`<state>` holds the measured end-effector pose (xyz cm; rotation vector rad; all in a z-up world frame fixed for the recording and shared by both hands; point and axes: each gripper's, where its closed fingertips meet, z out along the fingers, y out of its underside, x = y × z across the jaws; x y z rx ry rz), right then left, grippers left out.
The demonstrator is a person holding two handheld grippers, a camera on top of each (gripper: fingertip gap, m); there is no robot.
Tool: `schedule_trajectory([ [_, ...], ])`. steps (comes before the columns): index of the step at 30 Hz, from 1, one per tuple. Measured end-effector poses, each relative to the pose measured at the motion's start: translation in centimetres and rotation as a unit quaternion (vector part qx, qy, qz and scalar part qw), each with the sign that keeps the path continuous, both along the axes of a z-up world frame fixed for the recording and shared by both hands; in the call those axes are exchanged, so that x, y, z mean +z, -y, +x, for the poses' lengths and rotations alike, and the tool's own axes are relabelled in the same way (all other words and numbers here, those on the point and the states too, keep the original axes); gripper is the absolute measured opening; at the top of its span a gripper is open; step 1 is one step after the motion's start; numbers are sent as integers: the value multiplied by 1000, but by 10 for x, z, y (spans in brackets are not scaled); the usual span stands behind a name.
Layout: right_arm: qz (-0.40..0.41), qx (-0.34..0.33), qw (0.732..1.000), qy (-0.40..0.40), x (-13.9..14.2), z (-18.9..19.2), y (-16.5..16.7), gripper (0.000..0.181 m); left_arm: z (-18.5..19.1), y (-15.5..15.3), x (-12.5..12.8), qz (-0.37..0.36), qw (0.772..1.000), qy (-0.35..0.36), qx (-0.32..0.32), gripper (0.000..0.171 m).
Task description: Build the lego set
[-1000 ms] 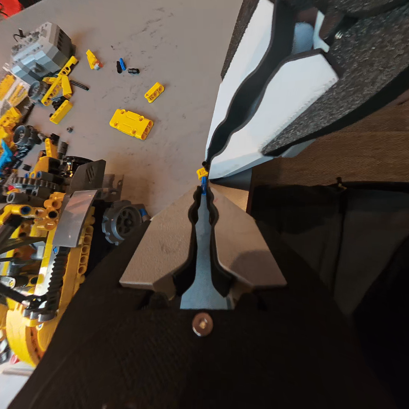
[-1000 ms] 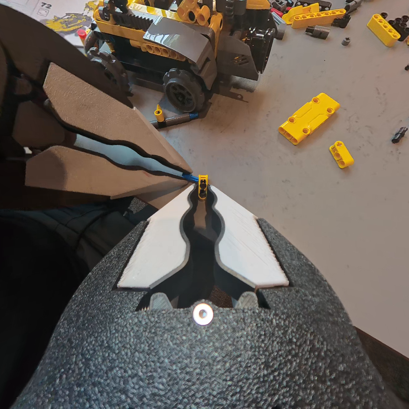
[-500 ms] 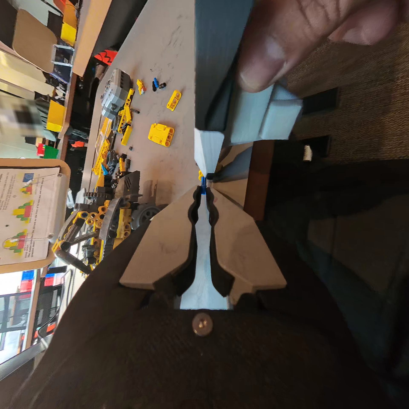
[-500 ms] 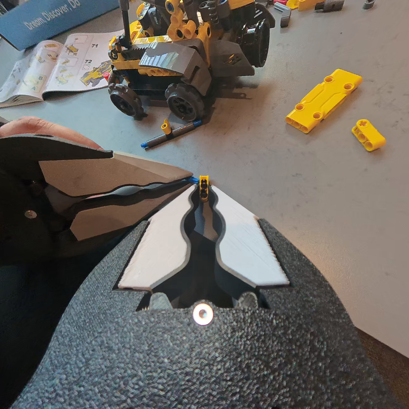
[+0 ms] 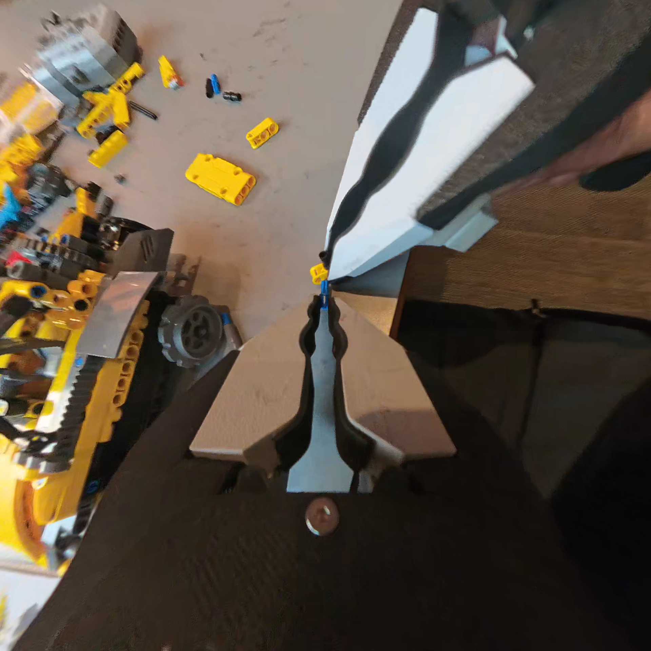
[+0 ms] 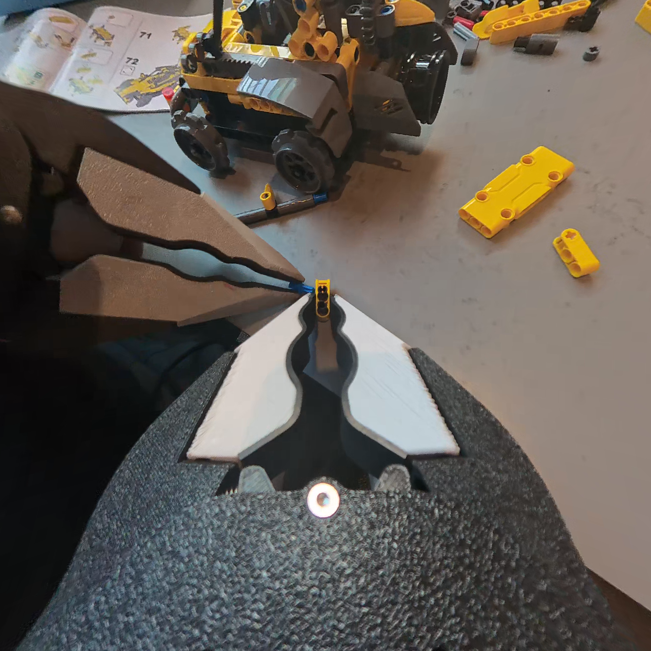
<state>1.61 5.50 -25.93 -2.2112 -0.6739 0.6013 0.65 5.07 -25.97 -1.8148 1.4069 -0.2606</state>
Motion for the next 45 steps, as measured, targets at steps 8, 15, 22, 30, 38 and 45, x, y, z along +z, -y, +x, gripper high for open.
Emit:
schedule_trajectory([
  [8,55,44,997,37,3,-1,4,7,1,5,3,-193,977,87,7,1],
  [15,109,92,989,28,15,0,9,7,3,14,18,-335,923,189,-5,1],
  [22,142,82,986,42,17,3,4,7,4,17,28,-405,881,245,-10,1],
  [30,157,98,983,-8,31,-3,10,7,1,16,35,-426,861,279,-8,1],
  [38,194,98,976,0,40,-5,9,8,1,17,39,-441,847,298,-16,1],
  [45,214,95,972,14,41,-4,9,8,0,15,41,-438,844,311,-15,1],
])
